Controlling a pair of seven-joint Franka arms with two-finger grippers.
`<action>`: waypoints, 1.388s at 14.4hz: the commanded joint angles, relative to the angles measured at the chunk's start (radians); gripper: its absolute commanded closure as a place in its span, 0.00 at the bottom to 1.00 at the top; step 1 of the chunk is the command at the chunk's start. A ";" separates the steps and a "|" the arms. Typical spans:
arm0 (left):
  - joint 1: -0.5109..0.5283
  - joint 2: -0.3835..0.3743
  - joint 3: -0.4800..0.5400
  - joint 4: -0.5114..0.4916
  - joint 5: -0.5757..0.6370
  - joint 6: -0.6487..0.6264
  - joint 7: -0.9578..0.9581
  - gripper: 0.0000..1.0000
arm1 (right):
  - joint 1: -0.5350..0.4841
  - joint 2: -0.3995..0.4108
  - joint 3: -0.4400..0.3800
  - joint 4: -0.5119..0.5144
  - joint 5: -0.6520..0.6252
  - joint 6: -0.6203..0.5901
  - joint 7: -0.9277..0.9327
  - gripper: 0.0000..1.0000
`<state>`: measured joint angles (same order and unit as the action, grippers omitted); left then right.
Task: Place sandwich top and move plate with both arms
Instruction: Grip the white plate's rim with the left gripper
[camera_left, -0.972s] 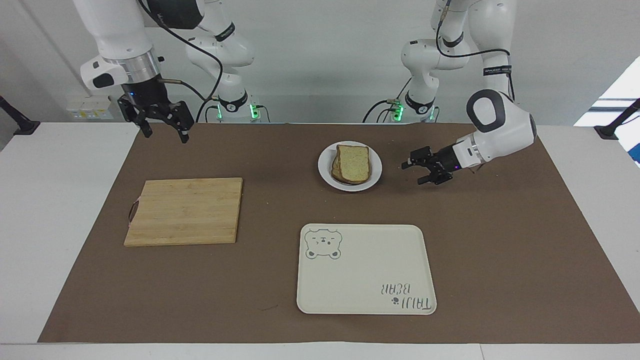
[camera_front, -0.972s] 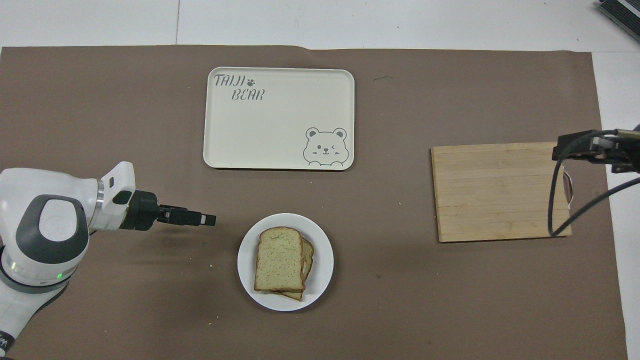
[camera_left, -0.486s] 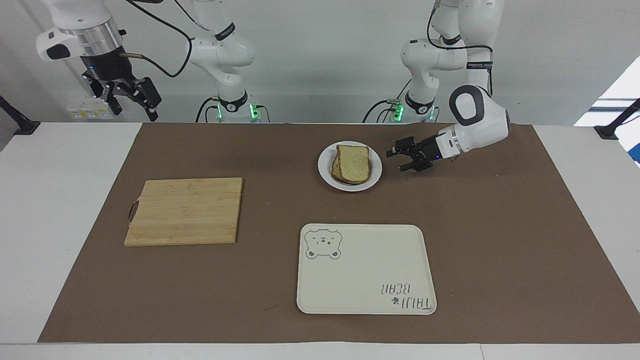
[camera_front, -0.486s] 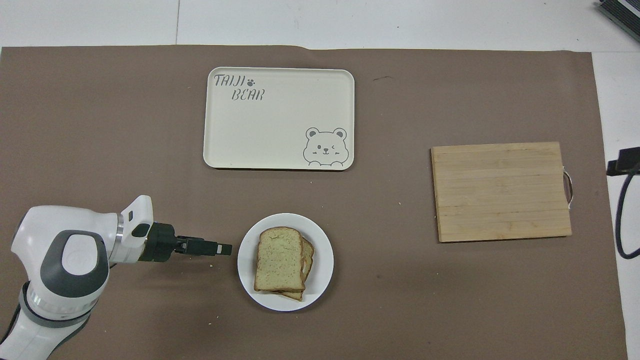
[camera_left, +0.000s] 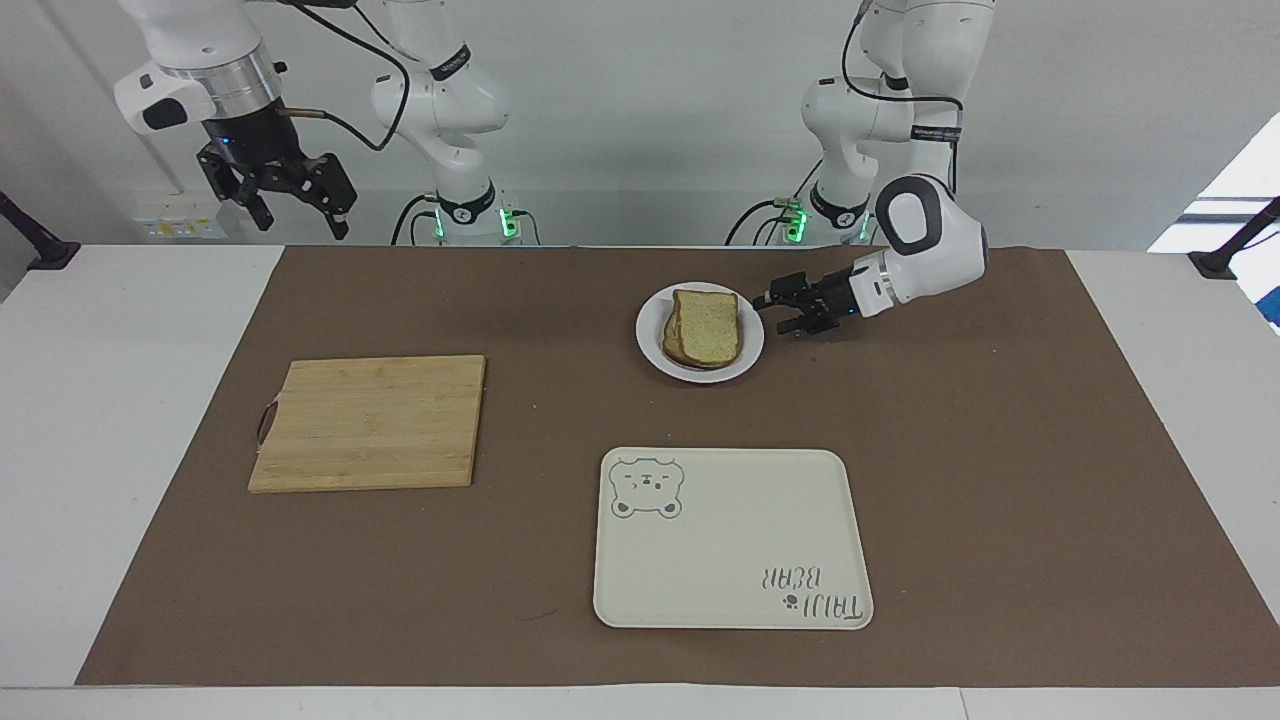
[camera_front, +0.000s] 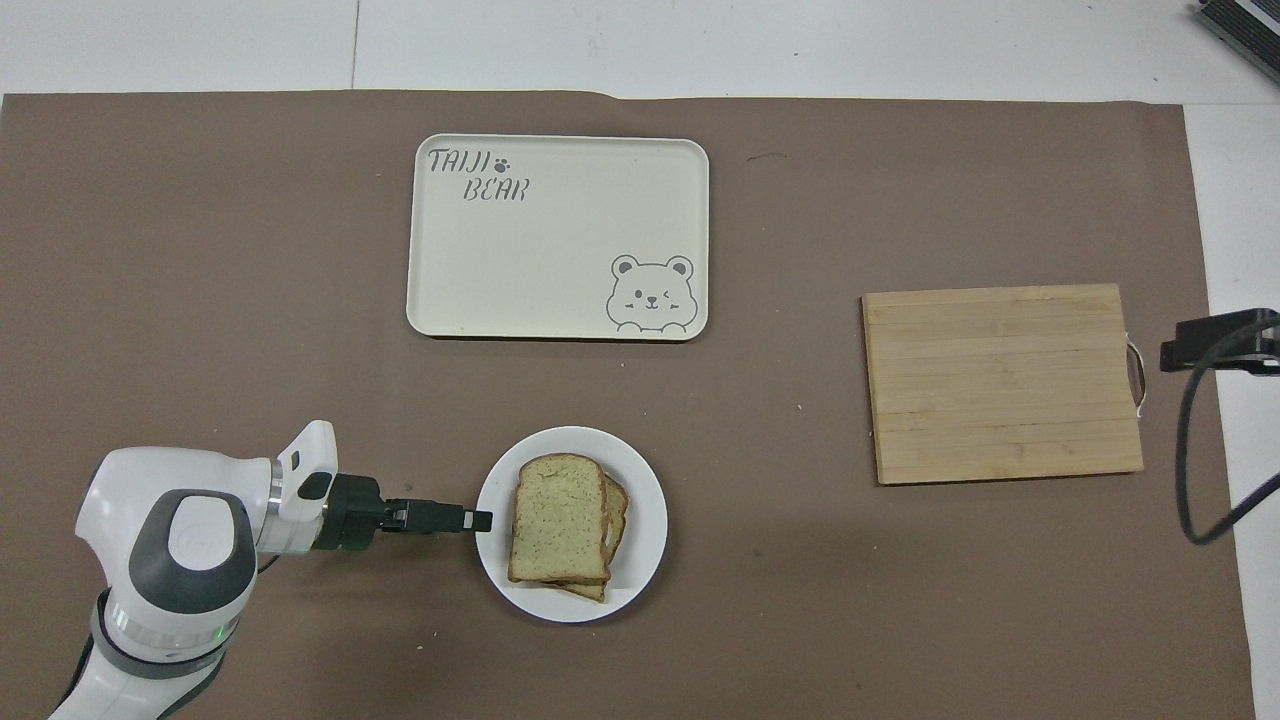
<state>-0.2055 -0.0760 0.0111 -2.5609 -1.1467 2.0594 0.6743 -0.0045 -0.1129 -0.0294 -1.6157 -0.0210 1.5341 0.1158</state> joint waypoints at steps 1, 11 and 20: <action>-0.029 0.021 0.013 -0.019 -0.047 0.033 0.010 0.39 | -0.005 -0.019 0.006 -0.029 -0.014 0.006 -0.019 0.00; -0.042 0.036 0.013 -0.033 -0.048 0.068 0.011 0.51 | -0.019 -0.027 -0.004 -0.038 -0.014 -0.005 -0.056 0.00; -0.080 0.059 0.015 -0.050 -0.131 0.084 0.015 1.00 | -0.008 -0.043 -0.007 -0.065 -0.027 -0.003 -0.041 0.00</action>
<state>-0.2690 -0.0159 0.0119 -2.6020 -1.2530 2.1237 0.6811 -0.0094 -0.1160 -0.0413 -1.6314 -0.0223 1.5263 0.0875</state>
